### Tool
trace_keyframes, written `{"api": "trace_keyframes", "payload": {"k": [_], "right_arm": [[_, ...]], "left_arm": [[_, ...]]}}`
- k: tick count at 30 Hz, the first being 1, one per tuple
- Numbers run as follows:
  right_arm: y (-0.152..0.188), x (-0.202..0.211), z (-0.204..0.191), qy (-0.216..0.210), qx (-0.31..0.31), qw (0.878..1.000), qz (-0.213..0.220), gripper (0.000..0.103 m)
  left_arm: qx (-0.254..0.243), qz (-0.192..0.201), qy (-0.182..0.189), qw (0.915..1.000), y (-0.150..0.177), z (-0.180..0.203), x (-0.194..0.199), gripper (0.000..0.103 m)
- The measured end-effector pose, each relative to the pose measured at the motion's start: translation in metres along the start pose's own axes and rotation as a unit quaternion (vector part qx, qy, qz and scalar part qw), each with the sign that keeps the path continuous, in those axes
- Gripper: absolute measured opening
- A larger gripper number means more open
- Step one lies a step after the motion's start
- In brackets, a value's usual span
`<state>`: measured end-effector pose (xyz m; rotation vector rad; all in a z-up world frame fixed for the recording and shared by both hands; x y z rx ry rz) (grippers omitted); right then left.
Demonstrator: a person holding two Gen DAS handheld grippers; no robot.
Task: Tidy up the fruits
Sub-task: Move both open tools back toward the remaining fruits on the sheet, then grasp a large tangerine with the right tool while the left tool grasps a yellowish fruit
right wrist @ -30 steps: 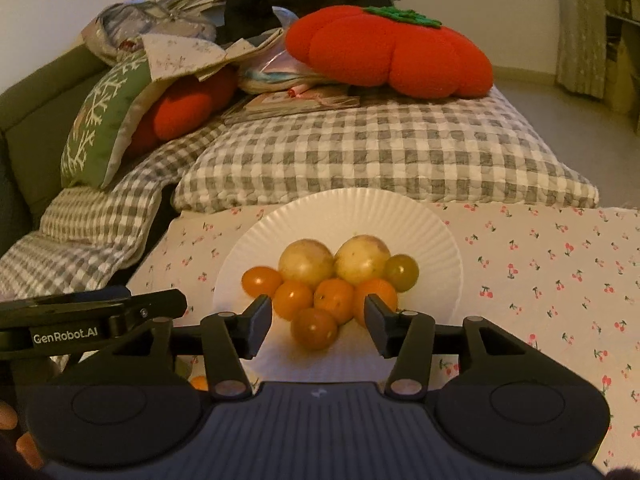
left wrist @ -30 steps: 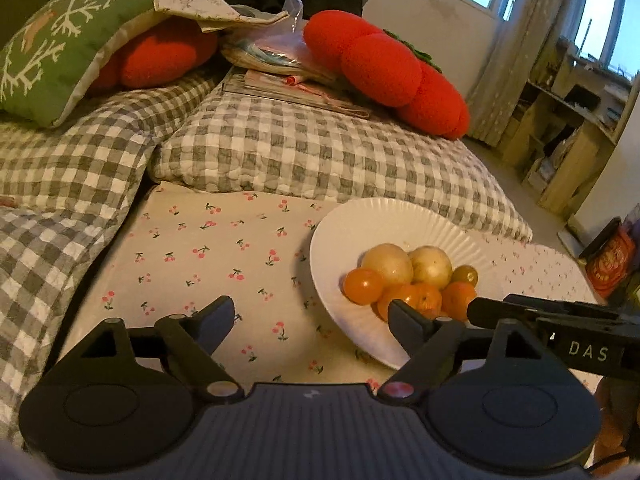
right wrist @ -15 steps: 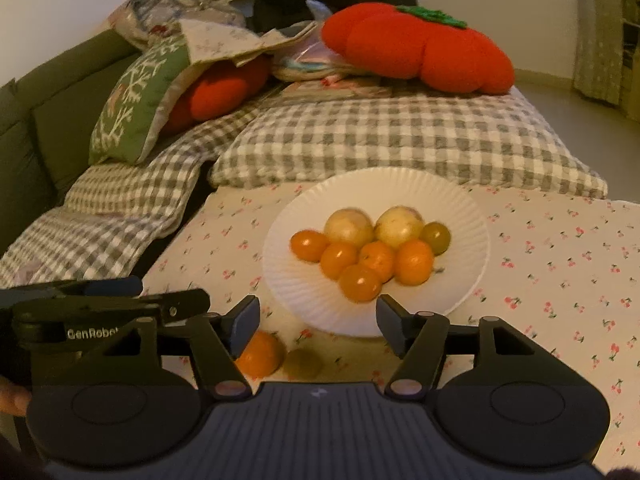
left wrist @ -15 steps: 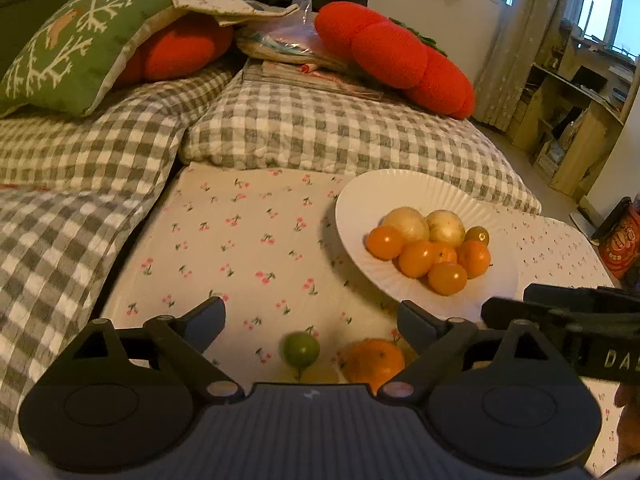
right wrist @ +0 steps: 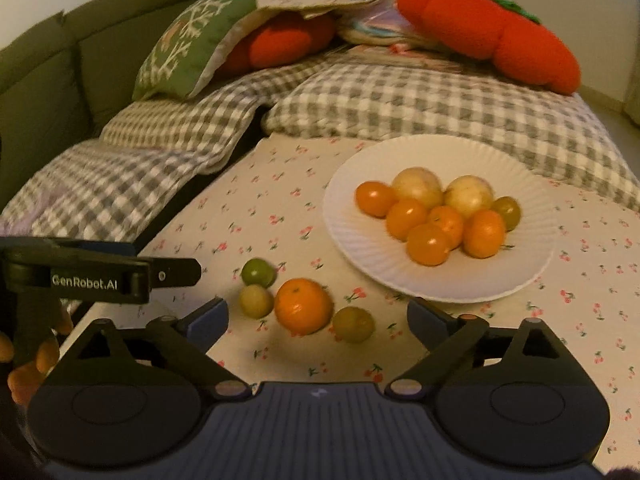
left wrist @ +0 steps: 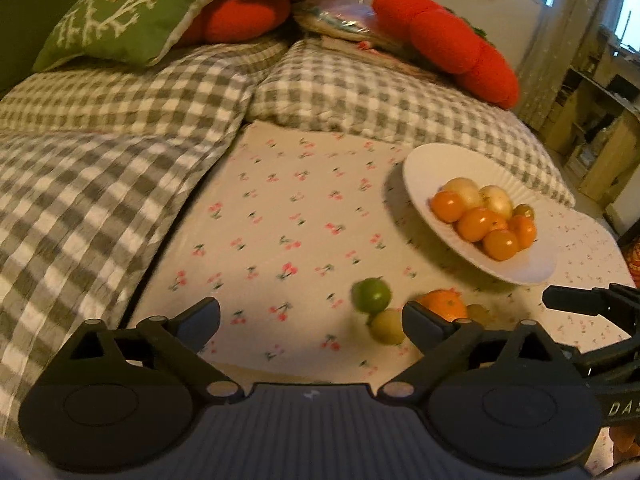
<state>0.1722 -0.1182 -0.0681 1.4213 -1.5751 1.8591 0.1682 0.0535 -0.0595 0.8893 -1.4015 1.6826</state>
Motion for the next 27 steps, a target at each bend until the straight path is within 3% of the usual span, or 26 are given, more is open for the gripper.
{"api": "trace_keyframes", "payload": {"k": [6, 13, 21, 27], "right_arm": [[0.006, -0.011, -0.017, 0.019, 0.076, 0.997, -0.001, 0.1], [0.011, -0.015, -0.031, 0.052, 0.161, 0.985, 0.016, 0.1], [0.007, -0.025, -0.035, 0.064, 0.194, 0.979, 0.024, 0.088], [0.001, -0.037, -0.029, 0.07, 0.189, 0.979, 0.02, 0.073]], "left_arm": [[0.003, -0.026, 0.006, 0.9996, 0.016, -0.004, -0.005, 0.094], [0.009, -0.05, 0.022, 0.9984, 0.029, -0.006, -0.007, 0.092], [-0.013, -0.063, 0.043, 0.997, 0.034, 0.004, -0.009, 0.064], [-0.012, -0.067, 0.05, 0.9964, 0.033, 0.005, -0.011, 0.054]]}}
Point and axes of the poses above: each gripper's, at about its wrist camera, not at the fingertips, and x roughly against the way its jaws point, z to its right, y to its underside, the point moved 5 cm from there along -x, roughly the way its jaws point, and after that the axes turned 14 degrees about -z, right-handed, at the moved point
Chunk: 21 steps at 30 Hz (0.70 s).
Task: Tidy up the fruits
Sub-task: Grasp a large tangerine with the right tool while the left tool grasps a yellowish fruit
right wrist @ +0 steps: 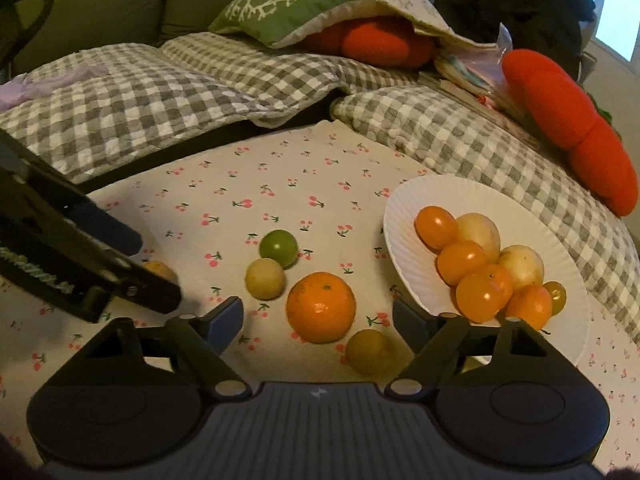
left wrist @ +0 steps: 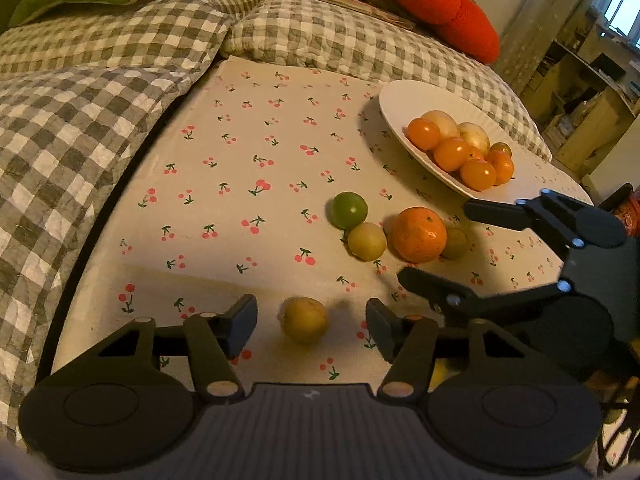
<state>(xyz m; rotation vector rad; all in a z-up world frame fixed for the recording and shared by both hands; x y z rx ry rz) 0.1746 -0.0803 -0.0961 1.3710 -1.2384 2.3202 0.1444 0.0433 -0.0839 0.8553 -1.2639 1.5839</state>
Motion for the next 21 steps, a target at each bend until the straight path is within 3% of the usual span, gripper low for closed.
{"api": "trace_keyframes", "payload": {"k": [3, 5, 7, 11, 21], "right_arm": [[-0.002, -0.006, 0.0, -0.004, 0.003, 1.0, 0.002, 0.066], [-0.003, -0.011, -0.001, -0.007, 0.006, 1.0, -0.003, 0.057], [-0.003, -0.014, -0.003, -0.004, 0.007, 1.0, -0.007, 0.04], [-0.005, -0.012, -0.002, -0.01, 0.003, 1.0, -0.008, 0.038], [-0.009, 0.003, 0.004, -0.005, -0.018, 1.0, -0.001, 0.037]], "left_arm": [[0.001, -0.004, 0.003, 1.0, 0.0, 0.001, -0.002, 0.05], [0.0, -0.008, 0.005, 1.0, 0.0, 0.002, -0.005, 0.046], [0.0, -0.013, 0.007, 0.9999, 0.0, 0.002, -0.007, 0.041], [0.006, -0.017, 0.013, 0.9997, 0.0, 0.0, -0.009, 0.019], [0.025, -0.014, 0.03, 0.9991, 0.0, -0.002, -0.006, 0.019]]}}
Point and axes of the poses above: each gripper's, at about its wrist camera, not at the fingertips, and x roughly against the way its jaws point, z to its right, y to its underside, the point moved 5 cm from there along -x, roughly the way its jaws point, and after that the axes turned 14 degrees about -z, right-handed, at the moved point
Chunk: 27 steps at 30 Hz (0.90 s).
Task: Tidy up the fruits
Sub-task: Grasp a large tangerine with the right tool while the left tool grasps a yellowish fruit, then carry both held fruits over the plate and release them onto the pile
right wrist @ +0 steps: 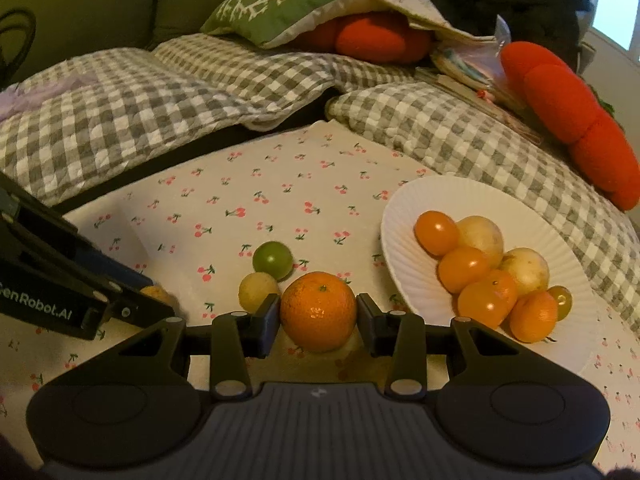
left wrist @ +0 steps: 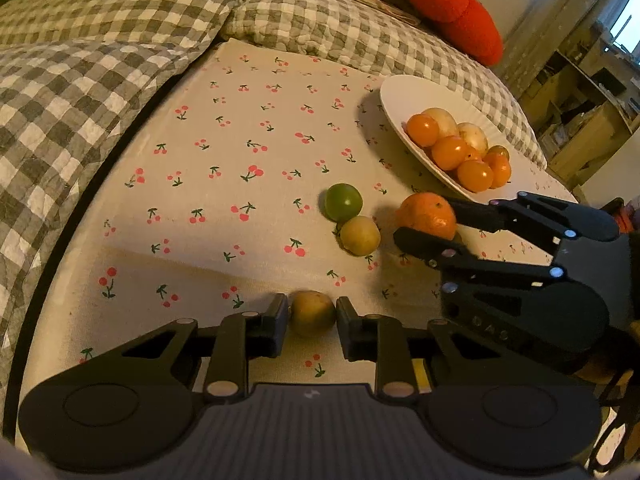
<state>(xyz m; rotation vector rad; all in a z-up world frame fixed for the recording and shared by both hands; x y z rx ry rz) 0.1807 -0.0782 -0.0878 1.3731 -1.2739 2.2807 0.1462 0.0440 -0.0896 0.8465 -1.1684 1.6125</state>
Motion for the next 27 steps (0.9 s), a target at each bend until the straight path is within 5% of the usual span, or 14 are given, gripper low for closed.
{"api": "trace_keyframes", "payload": {"k": [16, 27], "right_arm": [[-0.012, 0.045, 0.039, -0.022, -0.082, 0.994, 0.065, 0.037], [0.005, 0.091, 0.121, -0.014, -0.214, 0.968, 0.129, 0.037]], "left_arm": [[0.02, 0.078, 0.04, 0.9959, -0.009, -0.001, 0.034, 0.018], [0.004, 0.132, 0.085, 0.9876, -0.017, 0.011, 0.055, 0.018]]}}
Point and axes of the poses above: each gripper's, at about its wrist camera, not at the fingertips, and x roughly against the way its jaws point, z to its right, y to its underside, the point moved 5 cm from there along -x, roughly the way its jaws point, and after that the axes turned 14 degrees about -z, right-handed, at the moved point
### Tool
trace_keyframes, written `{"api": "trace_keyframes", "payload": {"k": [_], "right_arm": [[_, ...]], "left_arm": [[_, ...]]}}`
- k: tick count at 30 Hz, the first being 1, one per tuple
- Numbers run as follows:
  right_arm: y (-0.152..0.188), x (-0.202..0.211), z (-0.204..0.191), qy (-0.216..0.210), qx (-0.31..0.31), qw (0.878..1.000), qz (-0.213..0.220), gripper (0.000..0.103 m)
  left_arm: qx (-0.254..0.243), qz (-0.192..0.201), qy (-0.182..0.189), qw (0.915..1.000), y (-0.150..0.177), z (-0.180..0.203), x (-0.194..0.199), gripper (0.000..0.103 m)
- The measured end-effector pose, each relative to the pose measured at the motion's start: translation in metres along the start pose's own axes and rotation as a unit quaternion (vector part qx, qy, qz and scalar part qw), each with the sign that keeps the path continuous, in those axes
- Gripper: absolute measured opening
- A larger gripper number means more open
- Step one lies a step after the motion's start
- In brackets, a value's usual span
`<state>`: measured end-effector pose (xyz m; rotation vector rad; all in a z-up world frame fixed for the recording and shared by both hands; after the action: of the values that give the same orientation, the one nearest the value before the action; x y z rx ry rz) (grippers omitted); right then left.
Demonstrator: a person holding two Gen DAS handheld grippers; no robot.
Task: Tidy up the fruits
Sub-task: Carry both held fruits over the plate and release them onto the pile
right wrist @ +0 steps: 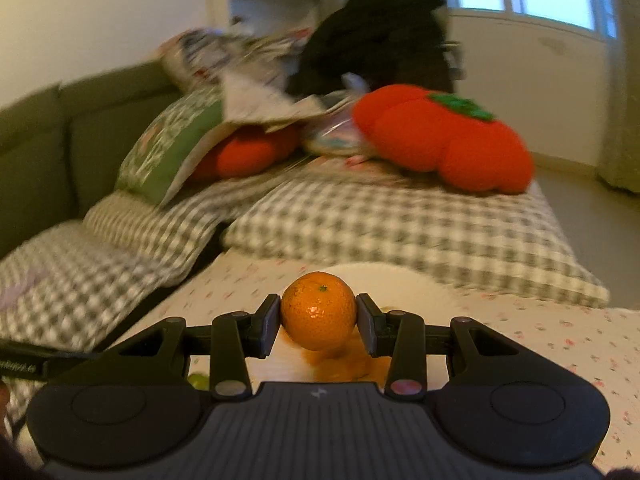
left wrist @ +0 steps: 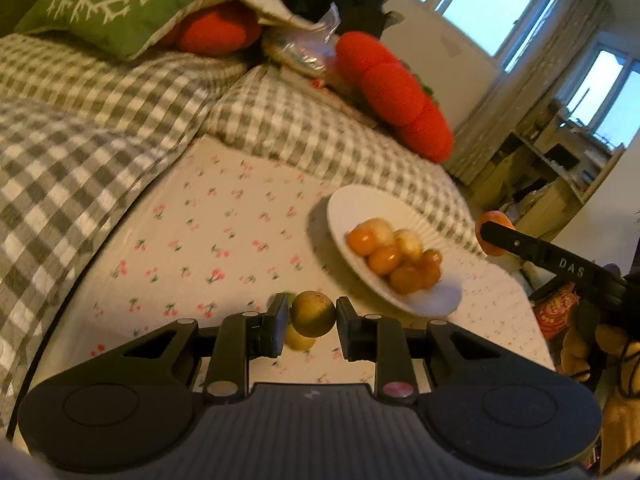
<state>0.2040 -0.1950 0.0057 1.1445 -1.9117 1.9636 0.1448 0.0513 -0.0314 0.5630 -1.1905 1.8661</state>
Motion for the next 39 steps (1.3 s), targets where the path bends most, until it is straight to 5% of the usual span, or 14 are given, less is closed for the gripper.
{"api": "trace_keyframes", "payload": {"k": [16, 39], "right_arm": [[0.002, -0.013, 0.026, 0.004, -0.055, 0.998, -0.011, 0.037], [0.006, -0.067, 0.023, -0.006, -0.053, 0.997, -0.061, 0.037]], "left_arm": [[-0.04, 0.011, 0.053, 0.9977, -0.027, 0.05, -0.037, 0.018], [-0.06, -0.037, 0.023, 0.9973, -0.054, 0.053, -0.12, 0.019]]}}
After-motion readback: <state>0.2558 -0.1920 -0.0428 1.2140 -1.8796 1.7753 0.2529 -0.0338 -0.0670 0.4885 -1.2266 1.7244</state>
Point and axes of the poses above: each gripper's, at about its wrist camera, not at the fingertips, and x roughly against the way its jaws point, z to its right, y to its underside, the point moved 5 cm from there along -x, roughly the way its jaws point, and after that the axes turned 14 degrees about -z, right-handed, at the moved point
